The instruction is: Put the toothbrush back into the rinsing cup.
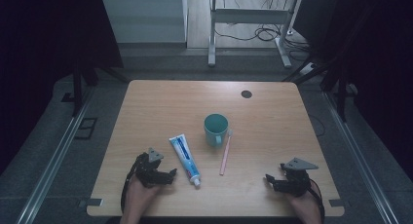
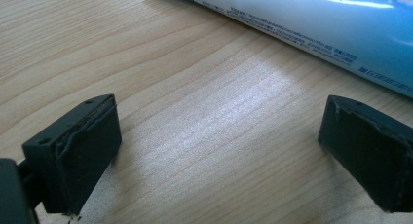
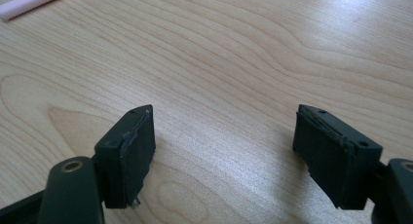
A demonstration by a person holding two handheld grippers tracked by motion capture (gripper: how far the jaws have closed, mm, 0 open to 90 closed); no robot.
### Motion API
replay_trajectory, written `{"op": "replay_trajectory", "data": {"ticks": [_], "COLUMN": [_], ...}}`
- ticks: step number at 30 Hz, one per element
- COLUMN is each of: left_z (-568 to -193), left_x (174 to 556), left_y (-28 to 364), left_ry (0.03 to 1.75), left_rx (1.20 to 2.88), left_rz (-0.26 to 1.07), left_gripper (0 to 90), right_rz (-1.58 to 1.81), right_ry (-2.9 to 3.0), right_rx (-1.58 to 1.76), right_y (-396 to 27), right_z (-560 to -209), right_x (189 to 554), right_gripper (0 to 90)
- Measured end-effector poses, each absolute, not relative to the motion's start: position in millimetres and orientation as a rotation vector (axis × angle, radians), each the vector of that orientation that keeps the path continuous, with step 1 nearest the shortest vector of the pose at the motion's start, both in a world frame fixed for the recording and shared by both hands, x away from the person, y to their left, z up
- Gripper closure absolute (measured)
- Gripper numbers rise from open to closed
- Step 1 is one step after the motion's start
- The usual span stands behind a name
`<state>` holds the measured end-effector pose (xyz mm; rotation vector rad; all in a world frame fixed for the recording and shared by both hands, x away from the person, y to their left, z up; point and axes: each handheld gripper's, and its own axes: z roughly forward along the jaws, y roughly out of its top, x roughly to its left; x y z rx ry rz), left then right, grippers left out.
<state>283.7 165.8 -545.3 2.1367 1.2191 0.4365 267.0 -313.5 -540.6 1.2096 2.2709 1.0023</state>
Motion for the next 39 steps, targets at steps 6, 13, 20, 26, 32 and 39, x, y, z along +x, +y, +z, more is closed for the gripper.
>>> {"op": "replay_trajectory", "data": {"ticks": [6,13,20,26,32,39], "left_z": [-545.3,-545.4,-545.1,-545.2,-545.2,-545.3], "left_x": [283.8,284.8,286.0,286.2,286.4,286.5], "left_y": [165.5,165.6,165.9,165.8,165.7,165.6], "left_ry": [1.223,1.213,1.202,1.202,1.202,1.202], "left_rx": [2.135,2.137,2.146,2.146,2.146,2.144], "left_rz": [0.438,0.434,0.431,0.431,0.431,0.432], "left_gripper": [2.1,2.3,2.3,2.3,2.3,2.3], "right_rz": [0.995,0.985,0.986,0.985,0.982,0.994], "right_ry": [2.282,2.298,2.299,2.296,2.311,2.328], "right_rx": [1.206,1.199,1.203,1.205,1.203,1.221], "right_y": [-311.5,-308.6,-308.3,-309.2,-308.7,-309.0], "right_z": [-540.9,-541.5,-541.4,-540.5,-537.9,-533.8], "right_x": [267.2,267.3,267.0,266.5,266.0,265.5], "right_gripper": [18.5,12.2,12.2,16.7,23.2,31.7]}}
